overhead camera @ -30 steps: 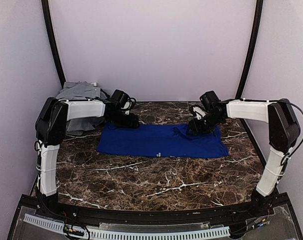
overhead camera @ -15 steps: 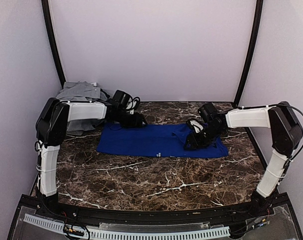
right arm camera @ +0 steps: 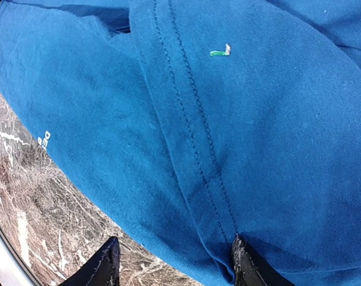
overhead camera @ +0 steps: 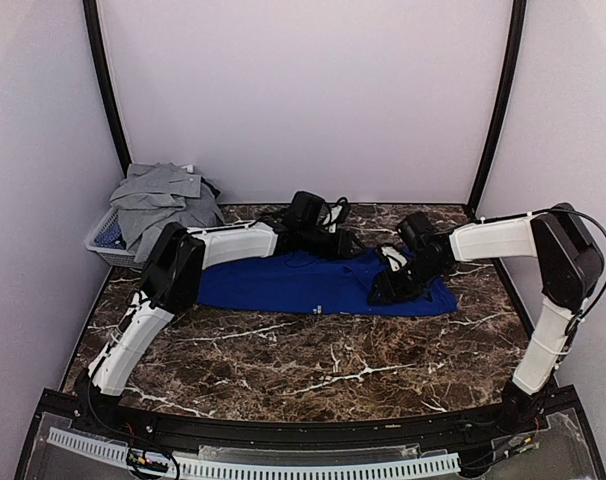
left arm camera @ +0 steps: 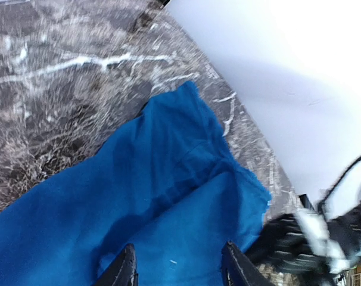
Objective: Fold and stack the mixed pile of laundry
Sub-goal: Adjust the rectangle-folded T-shirt at the center of the board.
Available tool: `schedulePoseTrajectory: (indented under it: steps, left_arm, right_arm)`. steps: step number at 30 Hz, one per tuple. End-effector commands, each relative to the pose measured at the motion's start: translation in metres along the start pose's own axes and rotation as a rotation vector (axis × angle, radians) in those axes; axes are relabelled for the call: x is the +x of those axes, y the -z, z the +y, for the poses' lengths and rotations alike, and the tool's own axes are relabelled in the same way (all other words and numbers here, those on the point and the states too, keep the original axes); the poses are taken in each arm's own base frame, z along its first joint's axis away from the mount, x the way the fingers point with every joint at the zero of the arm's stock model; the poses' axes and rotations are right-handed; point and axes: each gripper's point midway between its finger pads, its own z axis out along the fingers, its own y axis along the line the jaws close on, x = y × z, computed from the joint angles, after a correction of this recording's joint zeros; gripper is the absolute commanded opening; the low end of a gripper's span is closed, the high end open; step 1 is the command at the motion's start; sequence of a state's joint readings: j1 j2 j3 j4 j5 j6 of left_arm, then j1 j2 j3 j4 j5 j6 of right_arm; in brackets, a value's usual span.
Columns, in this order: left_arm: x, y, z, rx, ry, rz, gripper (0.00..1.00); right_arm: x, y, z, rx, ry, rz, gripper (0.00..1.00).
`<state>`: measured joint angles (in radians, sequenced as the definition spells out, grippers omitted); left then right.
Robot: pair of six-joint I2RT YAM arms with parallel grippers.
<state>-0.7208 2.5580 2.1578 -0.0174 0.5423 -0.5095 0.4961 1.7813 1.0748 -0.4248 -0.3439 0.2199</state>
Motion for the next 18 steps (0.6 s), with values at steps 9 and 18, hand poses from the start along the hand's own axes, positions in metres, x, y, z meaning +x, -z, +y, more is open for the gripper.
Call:
schedulePoseTrajectory:
  steps: [9,18]
  left_arm:
    - [0.058,-0.017,0.081,-0.242,0.121,0.157,0.41]
    - [0.040,0.006,0.097,-0.293,0.151,0.136,0.40]
  right_arm:
    - [0.015,0.025,0.001,0.046,-0.057,-0.009,0.67]
    - [0.020,0.078,0.015,0.045,-0.087,-0.109,0.93]
